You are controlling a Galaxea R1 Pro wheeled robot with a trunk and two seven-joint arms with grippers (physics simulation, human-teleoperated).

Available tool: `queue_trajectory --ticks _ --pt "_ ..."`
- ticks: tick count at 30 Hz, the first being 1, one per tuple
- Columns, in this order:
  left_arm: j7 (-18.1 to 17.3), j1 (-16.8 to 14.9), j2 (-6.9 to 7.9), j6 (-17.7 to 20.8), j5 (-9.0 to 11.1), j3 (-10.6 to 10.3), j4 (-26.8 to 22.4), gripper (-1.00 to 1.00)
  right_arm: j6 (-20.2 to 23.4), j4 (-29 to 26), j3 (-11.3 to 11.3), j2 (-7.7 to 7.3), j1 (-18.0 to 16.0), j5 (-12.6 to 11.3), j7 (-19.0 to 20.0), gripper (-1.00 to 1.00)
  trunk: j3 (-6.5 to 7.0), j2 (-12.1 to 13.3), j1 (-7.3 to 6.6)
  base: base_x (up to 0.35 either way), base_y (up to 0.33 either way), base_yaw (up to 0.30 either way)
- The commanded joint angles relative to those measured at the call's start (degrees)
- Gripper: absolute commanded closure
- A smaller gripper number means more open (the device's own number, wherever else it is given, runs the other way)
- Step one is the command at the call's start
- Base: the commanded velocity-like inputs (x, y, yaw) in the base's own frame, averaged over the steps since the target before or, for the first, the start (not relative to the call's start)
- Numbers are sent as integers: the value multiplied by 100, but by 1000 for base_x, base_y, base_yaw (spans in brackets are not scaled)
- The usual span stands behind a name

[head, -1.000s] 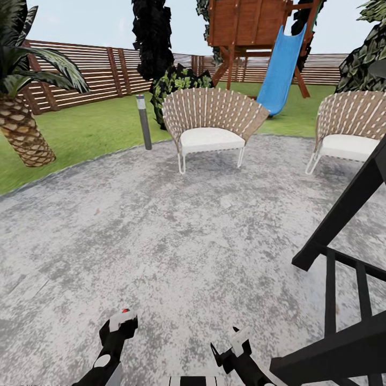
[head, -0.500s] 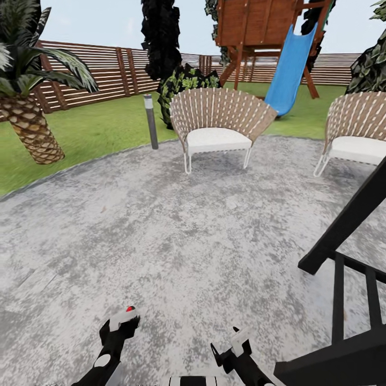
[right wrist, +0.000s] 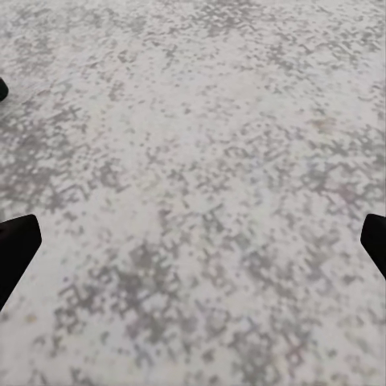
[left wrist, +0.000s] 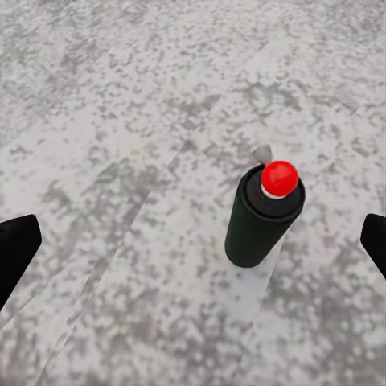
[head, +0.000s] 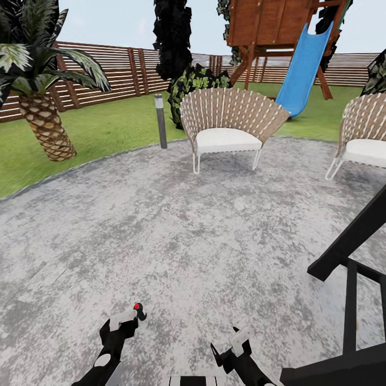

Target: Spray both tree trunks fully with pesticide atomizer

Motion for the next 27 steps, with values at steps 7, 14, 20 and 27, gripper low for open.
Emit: queue_trajectory --ticks 7,14,20,27 --pt "6 3 -3 -19 6 9 -1 -100 -18 -2 -21 3 -2 18 28 -100 -4 -2 -1 47 -76 1" --pt "6 2 -11 -22 6 9 0 -100 -18 -3 -21 3 -2 18 28 -100 -4 -2 -1 18 -22 0" --pt "6 -2 -4 -25 6 27 -3 -100 -18 -2 -21 3 -2 18 28 -100 -4 -2 -1 1 -1 0" --pt "2 -38 3 -105 -2 14 -23 -100 -18 0 -20 3 -2 -70 28 -100 -4 -2 -1 0 0 0"
